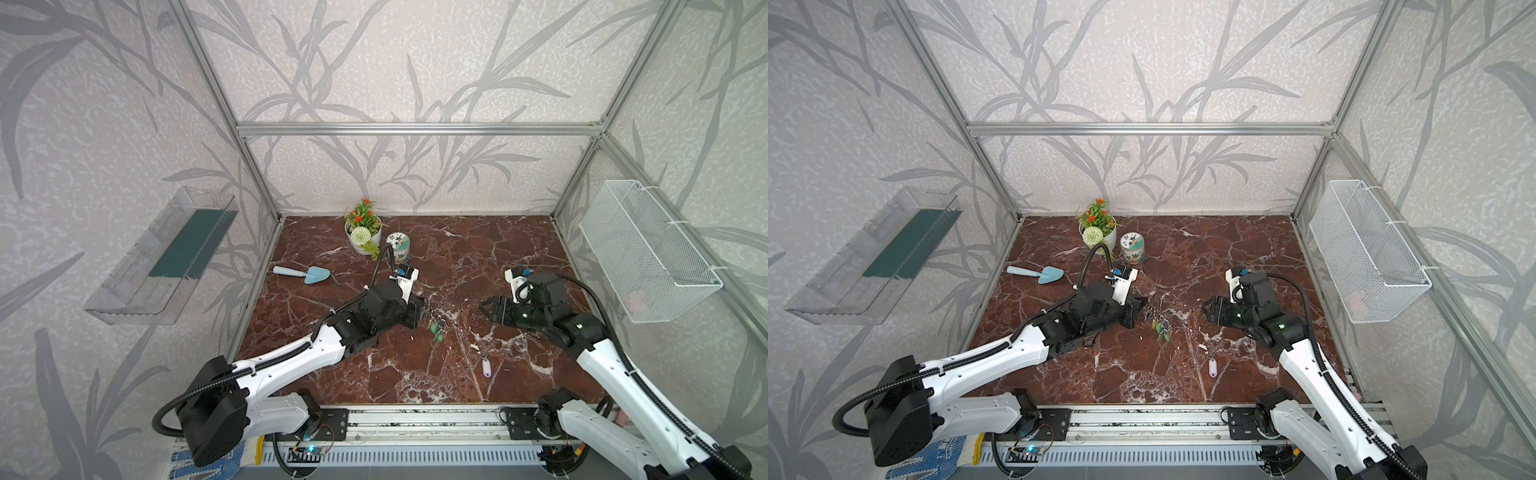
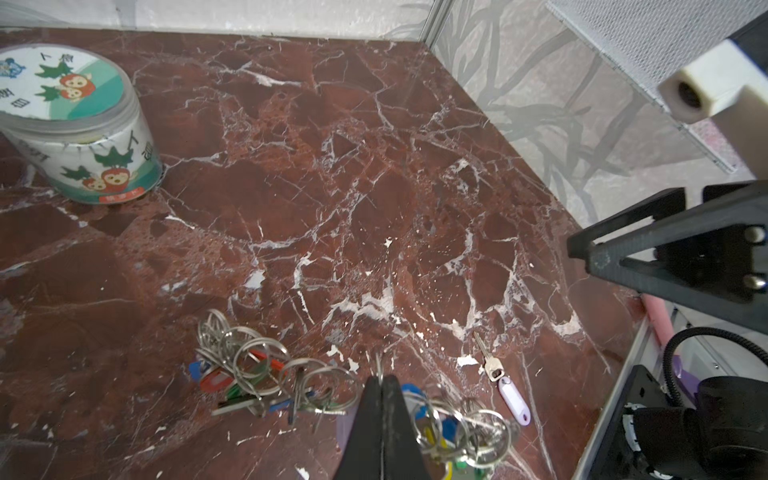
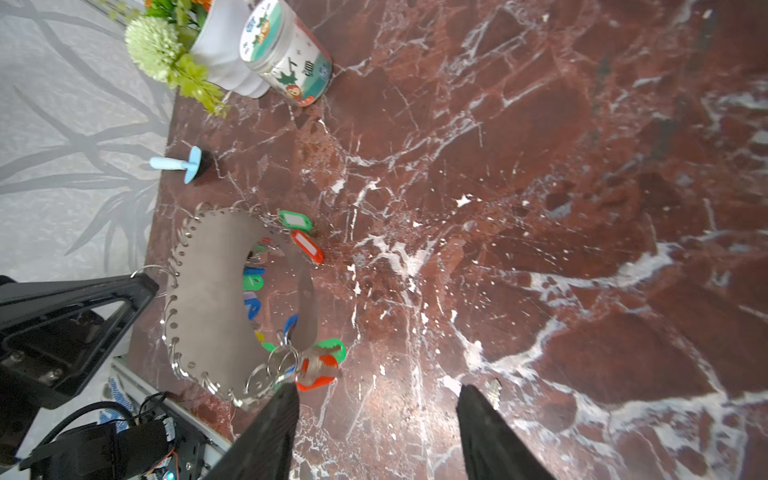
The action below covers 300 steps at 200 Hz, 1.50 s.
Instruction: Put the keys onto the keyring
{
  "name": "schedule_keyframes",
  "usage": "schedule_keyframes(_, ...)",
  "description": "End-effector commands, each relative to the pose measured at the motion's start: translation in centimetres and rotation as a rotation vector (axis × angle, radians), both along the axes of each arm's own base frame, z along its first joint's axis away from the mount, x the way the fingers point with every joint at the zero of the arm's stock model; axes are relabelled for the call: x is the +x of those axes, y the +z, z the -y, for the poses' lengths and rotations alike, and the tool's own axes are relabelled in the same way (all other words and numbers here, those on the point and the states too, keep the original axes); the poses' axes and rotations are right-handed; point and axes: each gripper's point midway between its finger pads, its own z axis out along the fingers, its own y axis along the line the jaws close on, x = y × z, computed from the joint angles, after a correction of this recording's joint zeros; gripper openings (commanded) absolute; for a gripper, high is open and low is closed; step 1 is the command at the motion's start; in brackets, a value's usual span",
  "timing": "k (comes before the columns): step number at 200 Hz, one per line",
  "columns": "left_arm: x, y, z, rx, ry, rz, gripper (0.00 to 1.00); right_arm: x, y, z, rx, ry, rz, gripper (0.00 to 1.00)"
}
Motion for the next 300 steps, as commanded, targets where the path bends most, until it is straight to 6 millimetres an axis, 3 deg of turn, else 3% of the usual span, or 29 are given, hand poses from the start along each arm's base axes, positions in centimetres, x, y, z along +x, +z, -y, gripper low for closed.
schedule_keyframes(1,0.8,3.1,0.5,-0.05,0.014,0.073,0.0,-1.7,-2.3,2.0,-0.083,-0.067,-0.078,0.63)
schedule_keyframes(41,0.2,3.2,0.0,-0.059,0.007,0.081,0.0,-3.8,-5.4,2.4,-0.155,-0.075,-0.147,0.63)
schedule_keyframes(88,-0.2,3.3,-0.2,-0.073,0.003,0.082,0.0,-5.3,-9.2,0.9,-0.316,0.001,-0.181,0.6)
schedule_keyframes(90,-0.2,3.2,-0.2,-0.073,0.002,0.08,0.0,-5.3,-9.3,0.9,-0.299,-0.031,-0.197,0.53)
schedule_keyframes(94,-0.2,3.3,-0.2,-0.077,0.001,0.081,0.0,-5.4,-9.6,0.7,-0.284,-0.059,-0.218,0.49)
schedule_keyframes(135,-0.6,3.5,-0.2,-0.09,-0.008,0.08,0.0,-5.9,-12.0,0.3,-0.335,-0.032,-0.292,0.33)
schedule_keyframes(220,-0.8,3.3,-0.4,-0.089,-0.014,0.086,0.0,-6.0,-14.8,-0.1,-0.362,-0.016,-0.354,0.21)
schedule_keyframes(300,-0.9,3.6,-0.6,-0.088,-0.016,0.105,0.0,-6.4,-15.6,0.8,-0.407,-0.025,-0.371,0.12)
